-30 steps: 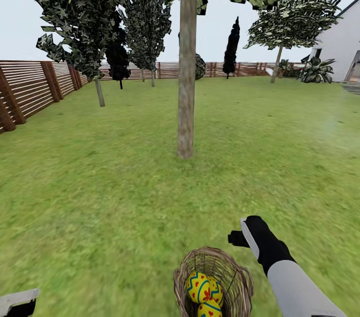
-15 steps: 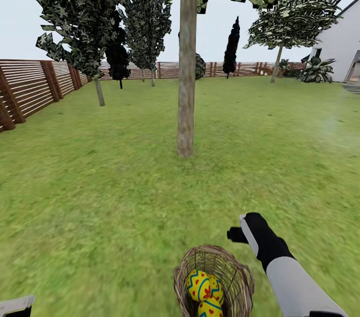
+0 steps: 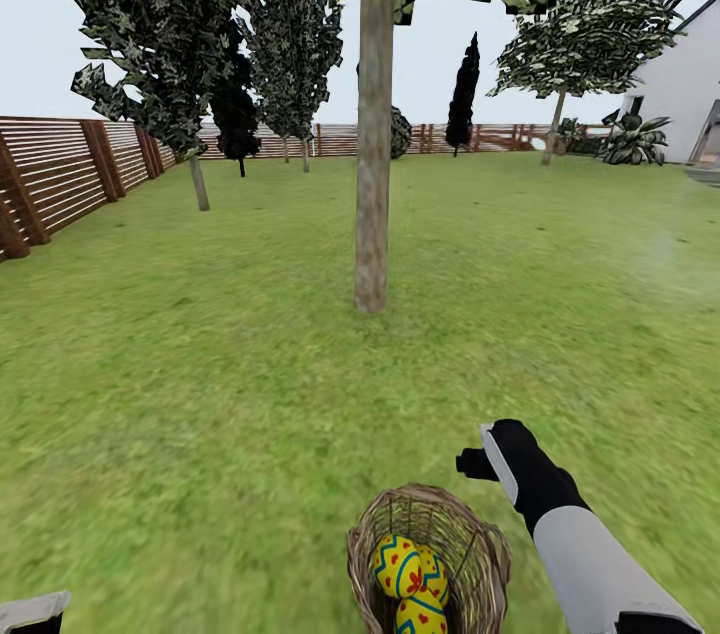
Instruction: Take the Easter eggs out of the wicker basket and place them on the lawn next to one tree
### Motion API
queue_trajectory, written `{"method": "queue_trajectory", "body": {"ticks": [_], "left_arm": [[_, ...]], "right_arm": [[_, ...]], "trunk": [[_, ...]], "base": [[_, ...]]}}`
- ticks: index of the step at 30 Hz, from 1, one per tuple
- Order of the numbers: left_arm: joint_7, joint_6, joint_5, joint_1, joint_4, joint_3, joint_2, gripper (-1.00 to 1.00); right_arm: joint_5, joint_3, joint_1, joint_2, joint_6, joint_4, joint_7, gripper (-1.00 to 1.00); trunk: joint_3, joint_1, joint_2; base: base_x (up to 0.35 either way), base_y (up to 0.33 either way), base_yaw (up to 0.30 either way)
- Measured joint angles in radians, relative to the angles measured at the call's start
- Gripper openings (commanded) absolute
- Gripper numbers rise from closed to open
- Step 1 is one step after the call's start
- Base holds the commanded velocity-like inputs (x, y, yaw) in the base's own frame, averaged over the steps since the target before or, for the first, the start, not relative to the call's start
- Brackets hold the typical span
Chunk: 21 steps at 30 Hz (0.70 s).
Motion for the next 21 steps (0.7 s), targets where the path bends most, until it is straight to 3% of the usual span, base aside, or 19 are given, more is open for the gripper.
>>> {"method": "queue_trajectory", "body": {"ticks": [12,21], "left_arm": [[0.0,-0.002,0.0,0.0,-0.001,0.0,0.0,1.0],[0.0,-0.003,0.0,0.007,-0.001,0.0,0.0,1.0]], "right_arm": [[0.001,-0.002,-0.016,-0.005,0.0,0.01,-0.001,1.0],[0.004,-0.001,-0.052,-0.006,0.0,0.071,-0.002,1.0]], "trunk": [[-0.038,0.046,-0.084],[-0.066,0.081,-0.147]], "base": [[0.0,0.0,0.0],[0.0,0.0,0.0]]}}
